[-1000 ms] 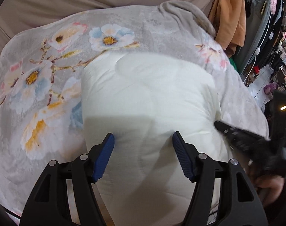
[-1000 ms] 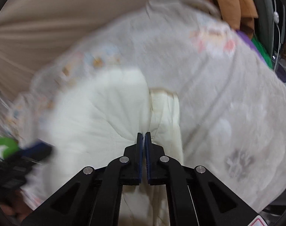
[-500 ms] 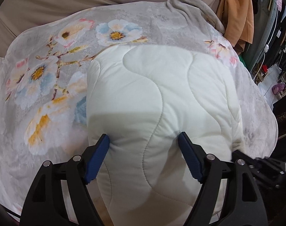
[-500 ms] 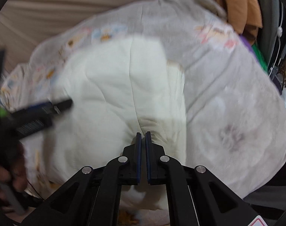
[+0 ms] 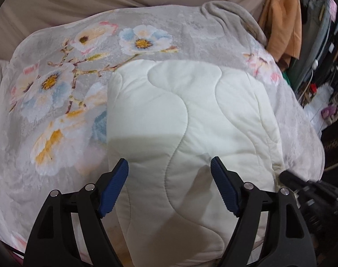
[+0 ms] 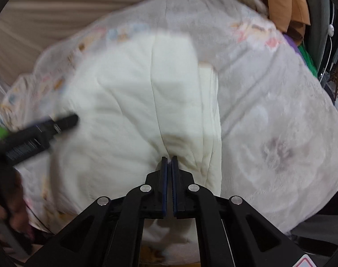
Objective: Fold large clothes
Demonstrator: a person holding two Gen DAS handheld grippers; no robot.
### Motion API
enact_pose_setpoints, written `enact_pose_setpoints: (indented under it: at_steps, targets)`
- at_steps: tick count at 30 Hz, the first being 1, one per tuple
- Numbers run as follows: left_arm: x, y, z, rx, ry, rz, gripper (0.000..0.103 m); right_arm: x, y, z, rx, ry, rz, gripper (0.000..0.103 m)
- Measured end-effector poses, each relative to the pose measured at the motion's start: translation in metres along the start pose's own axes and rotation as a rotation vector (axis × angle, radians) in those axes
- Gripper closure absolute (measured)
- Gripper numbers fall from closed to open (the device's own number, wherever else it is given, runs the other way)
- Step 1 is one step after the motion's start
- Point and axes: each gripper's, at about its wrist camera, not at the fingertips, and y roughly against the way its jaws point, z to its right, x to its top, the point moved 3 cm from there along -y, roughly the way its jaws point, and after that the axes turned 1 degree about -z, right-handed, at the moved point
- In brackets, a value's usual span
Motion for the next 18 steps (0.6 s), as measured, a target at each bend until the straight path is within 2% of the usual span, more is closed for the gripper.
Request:
enact_pose_setpoints:
  at_steps: [3,7,10,14,18]
  targets:
    - [0.006,0.003,-0.012,0.028,0.042,0.014,0.029,0.024,0.005,0.006,-0.002,-0.018,0.056,0.094]
    - [0.013,0.001,-0.024,0.062,0.072,0.026,0.029,0.045,-0.02,0.011,-0.016,-0.047,0.055,0.096]
    - [0.015,-0.01,-0.026,0.091,0.06,0.018,0.028,0.055,-0.048,0.012,-0.008,-0.044,0.014,0.099]
    - [0.012,-0.025,-0.024,0.092,0.057,0.005,0.023,0.052,-0.089,0.02,-0.023,-0.035,-0.058,0.103]
    - [0.01,-0.041,-0.022,0.088,0.058,-0.003,0.015,0.044,-0.108,0.025,-0.049,-0.009,-0.062,0.103]
